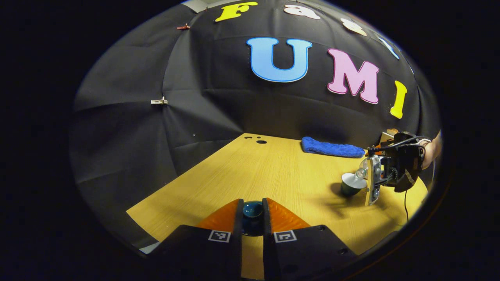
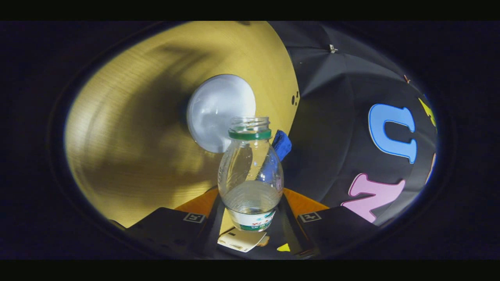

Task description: Open the teacup lid with one hand, grasp the water bottle and pour water into the teacup with the other hand; after pouring, place the water bottle on the coaster and then close the teacup lid.

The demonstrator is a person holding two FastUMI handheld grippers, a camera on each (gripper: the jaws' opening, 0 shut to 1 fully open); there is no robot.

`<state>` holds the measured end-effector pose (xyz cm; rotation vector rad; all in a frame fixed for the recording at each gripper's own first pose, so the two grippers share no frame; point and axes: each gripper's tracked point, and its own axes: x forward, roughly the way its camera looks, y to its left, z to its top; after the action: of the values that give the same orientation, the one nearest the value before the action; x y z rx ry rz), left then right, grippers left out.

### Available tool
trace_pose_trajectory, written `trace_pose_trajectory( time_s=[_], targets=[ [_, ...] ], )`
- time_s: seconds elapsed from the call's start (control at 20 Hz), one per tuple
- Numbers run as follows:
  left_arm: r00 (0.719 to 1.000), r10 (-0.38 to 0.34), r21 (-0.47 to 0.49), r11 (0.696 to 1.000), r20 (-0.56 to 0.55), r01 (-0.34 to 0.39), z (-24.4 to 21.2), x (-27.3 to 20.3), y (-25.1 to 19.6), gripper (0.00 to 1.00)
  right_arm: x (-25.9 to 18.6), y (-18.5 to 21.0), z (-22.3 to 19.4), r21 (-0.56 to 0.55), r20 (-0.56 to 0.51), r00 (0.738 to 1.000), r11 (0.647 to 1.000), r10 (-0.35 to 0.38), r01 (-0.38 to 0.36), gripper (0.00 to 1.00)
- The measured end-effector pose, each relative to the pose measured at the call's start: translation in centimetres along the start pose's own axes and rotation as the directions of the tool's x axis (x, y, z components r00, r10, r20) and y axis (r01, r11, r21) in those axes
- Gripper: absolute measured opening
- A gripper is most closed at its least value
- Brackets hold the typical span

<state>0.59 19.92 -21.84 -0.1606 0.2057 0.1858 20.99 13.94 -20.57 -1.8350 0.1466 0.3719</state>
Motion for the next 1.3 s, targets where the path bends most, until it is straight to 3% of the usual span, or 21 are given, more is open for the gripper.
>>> trace_pose_trajectory(
  time_s=[0.3, 0.4, 0.45, 0.5, 0.7, 0.85, 1.1, 1.3],
  targets=[
    [1.000, -0.005, 0.013, 1.000, -0.010, 0.005, -0.5, 0.2, -0.1, 0.22, 0.5, 0.2, -0.7, -0.049, -0.021, 1.000, 0.999, 0.021, -0.022, 0.71],
    [1.000, -0.005, 0.018, 1.000, -0.017, 0.005, -0.6, 0.3, 0.0, 0.29, 0.4, 0.2, -0.3, -0.066, -0.015, 1.000, 0.998, 0.021, -0.022, 0.71],
    [1.000, -0.004, 0.019, 1.000, -0.019, 0.004, -0.6, 0.3, 0.0, 0.26, 0.2, 0.3, -0.2, -0.079, -0.010, 0.999, 0.996, 0.031, -0.032, 0.71],
    [1.000, -0.002, 0.018, 1.000, -0.020, 0.002, -0.5, 0.4, 0.1, 0.29, 0.0, 0.1, -0.2, -0.086, -0.013, 0.999, 0.996, 0.030, -0.031, 0.71],
    [1.000, 0.005, 0.012, 1.000, -0.025, -0.005, -0.2, 0.2, 0.4, 0.22, 0.1, 0.0, -0.1, -0.115, -0.020, 0.999, 0.992, 0.046, -0.048, 0.71],
    [1.000, 0.005, 0.022, 1.000, -0.025, -0.004, -0.1, 0.2, 0.6, 0.29, 0.0, -0.2, 0.0, -0.143, -0.015, 0.999, 0.989, 0.046, -0.047, 0.71],
    [1.000, 0.010, 0.036, 0.999, -0.018, -0.009, 0.7, -0.1, 0.8, 0.22, 0.0, -1.2, -0.1, -0.187, -0.012, 0.998, 0.981, 0.057, -0.058, 0.72],
    [1.000, 0.015, 0.029, 0.999, -0.016, -0.014, 0.8, -0.3, 0.7, 0.25, 0.1, -2.2, -0.1, -0.216, -0.013, 0.998, 0.974, 0.065, -0.066, 0.71]
  ],
)
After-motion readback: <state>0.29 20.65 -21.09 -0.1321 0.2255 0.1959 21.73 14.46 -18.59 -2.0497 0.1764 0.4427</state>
